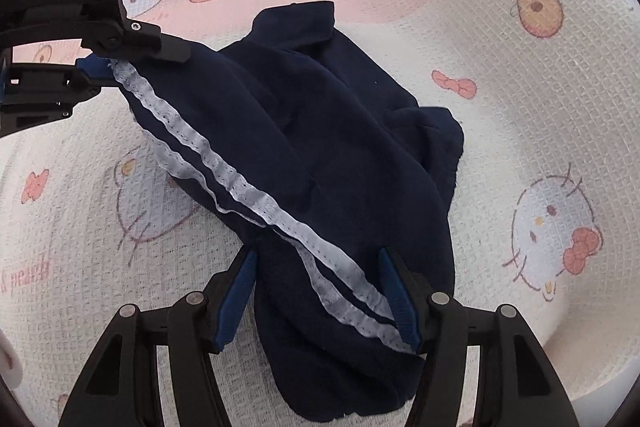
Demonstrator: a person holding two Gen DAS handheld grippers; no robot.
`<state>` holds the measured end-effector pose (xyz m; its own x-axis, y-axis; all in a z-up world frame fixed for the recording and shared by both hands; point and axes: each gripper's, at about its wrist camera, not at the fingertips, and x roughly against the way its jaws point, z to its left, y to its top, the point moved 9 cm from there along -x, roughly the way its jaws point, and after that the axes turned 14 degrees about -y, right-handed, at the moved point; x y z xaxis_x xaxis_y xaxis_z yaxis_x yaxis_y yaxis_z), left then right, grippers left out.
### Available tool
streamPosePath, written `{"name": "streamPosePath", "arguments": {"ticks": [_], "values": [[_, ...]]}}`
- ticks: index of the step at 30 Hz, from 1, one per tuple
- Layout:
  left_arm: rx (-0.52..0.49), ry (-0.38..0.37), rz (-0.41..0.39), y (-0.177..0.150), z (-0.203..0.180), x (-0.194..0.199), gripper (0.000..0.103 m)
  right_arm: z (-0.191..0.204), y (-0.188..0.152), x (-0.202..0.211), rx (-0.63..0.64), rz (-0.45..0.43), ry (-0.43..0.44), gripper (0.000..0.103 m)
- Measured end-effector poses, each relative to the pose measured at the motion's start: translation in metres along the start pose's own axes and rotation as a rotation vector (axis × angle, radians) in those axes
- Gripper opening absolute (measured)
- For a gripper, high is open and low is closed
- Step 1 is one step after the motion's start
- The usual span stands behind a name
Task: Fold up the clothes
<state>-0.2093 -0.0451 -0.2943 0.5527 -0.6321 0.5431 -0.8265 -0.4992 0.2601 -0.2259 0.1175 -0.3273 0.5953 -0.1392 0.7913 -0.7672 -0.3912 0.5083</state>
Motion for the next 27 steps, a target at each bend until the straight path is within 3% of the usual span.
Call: {"name": "streamPosePath", "arguments": {"ticks": [1,2,3,6,18,23,27], "values": [[-0.013,0.013,0.002,0.000,0.001,0.000,0.011,-0.001,0.002,0.000,-0.002,-0.003,-0.003,0.047],[-0.024,0.025,0.006,0.001,0.001,-0.001,0.011,-0.003,0.005,0.001,-0.010,-0.004,-0.009,0.028],[-0.024,0.025,0.008,0.001,0.002,-0.001,0.011,-0.005,0.007,0.002,-0.018,-0.005,-0.015,0.021],[-0.028,0.023,0.002,0.003,0.004,0.001,0.011,-0.013,0.016,0.008,-0.067,-0.026,0.013,0.012],[-0.009,-0.041,-0.033,0.006,0.005,0.026,0.007,-0.009,0.025,0.039,-0.265,-0.005,0.301,0.008],[-0.065,-0.010,-0.025,0.001,0.004,0.046,0.006,0.006,0.021,0.052,-0.260,-0.002,0.383,0.008],[-0.050,-0.019,-0.007,-0.009,0.010,0.057,0.006,0.017,0.019,0.059,-0.255,0.013,0.446,0.008]]}}
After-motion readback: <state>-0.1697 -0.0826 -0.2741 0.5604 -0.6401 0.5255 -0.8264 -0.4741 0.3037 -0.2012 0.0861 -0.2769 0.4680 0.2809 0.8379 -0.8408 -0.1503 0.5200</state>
